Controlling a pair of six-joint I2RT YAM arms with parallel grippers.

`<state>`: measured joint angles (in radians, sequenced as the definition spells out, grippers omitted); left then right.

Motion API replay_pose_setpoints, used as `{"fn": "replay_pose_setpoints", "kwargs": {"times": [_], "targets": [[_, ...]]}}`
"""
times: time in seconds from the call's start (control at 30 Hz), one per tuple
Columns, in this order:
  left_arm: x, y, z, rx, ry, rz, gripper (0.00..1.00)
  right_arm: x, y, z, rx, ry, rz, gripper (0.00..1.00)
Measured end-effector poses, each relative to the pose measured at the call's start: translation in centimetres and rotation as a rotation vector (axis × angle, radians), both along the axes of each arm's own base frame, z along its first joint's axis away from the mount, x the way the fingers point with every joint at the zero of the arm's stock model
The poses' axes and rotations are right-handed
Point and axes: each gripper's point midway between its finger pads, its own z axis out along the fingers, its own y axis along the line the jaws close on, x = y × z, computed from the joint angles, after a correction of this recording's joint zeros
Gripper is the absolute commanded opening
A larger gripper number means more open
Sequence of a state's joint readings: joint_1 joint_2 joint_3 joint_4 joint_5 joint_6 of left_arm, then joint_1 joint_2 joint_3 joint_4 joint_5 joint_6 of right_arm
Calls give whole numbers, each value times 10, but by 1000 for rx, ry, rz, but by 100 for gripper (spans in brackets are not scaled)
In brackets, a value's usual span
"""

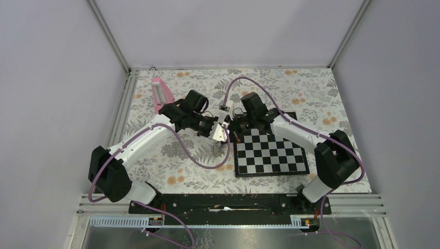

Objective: Put the keys on the keyring

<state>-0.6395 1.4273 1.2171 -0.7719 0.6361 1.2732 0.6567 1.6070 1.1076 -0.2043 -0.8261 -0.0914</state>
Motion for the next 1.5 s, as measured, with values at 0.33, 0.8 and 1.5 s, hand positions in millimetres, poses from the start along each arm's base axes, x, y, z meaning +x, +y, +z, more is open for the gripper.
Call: {"fn": "replay_pose_setpoints", "kwargs": {"times": [0.33,0.8,1.5], "targets": [[-3,1,-2,15,-49,-75,0,-4,-9,7,38,-5,16,0],[-14,2,-8,66,-142,-231,0,-2,-18,27,123,10,20,0],[-24,5,-13,101,-146,-283,0,-2,-14,14,100,55,23,0]]}}
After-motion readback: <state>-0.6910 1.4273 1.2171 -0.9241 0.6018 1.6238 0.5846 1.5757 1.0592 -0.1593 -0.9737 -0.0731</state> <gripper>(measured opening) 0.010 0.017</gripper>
